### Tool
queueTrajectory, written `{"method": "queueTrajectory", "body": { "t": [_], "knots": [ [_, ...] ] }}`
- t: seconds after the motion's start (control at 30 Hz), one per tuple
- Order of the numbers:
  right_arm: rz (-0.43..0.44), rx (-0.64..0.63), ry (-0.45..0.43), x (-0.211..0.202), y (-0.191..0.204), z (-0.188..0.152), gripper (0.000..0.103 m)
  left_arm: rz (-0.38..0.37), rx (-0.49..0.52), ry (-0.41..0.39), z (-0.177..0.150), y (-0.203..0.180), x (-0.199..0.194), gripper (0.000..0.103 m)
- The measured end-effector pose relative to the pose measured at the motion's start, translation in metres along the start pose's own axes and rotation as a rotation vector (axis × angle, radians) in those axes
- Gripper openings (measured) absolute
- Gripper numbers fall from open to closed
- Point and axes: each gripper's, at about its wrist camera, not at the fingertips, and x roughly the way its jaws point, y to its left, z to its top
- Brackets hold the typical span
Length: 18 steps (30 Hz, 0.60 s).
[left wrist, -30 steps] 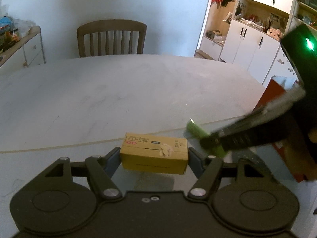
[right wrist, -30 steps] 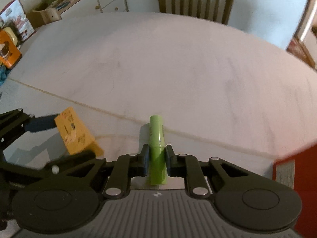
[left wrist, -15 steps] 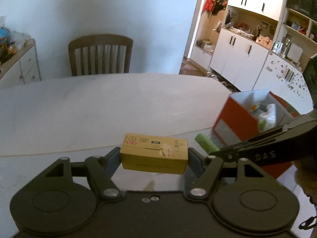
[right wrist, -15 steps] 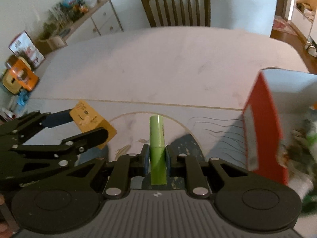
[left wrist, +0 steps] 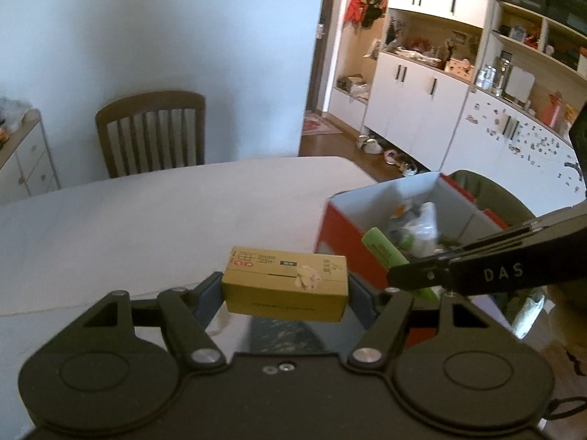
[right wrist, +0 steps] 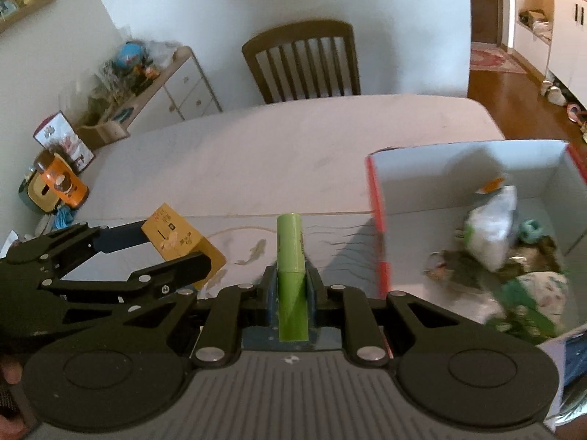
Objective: Organize objects
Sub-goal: 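Carry the green cylinder and yellow box with both tools over the shoebox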
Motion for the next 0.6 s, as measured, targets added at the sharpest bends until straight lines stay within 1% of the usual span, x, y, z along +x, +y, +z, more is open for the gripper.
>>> {"method": "queueTrajectory", "body": {
  "t": [0.3, 0.6],
  "knots": [
    [-0.017, 0.03, -0.05, -0.038, -0.059, 0.0, 0.016, -0.033, 0.057, -0.009, 0.014, -0.065, 0.012, 0.07],
    [-0.065, 0.069, -0.081, -0.057, -0.123, -0.001, 0.017, -0.06, 0.1, 0.007, 0.022, -0.117, 0.04, 0.07]
  ]
}}
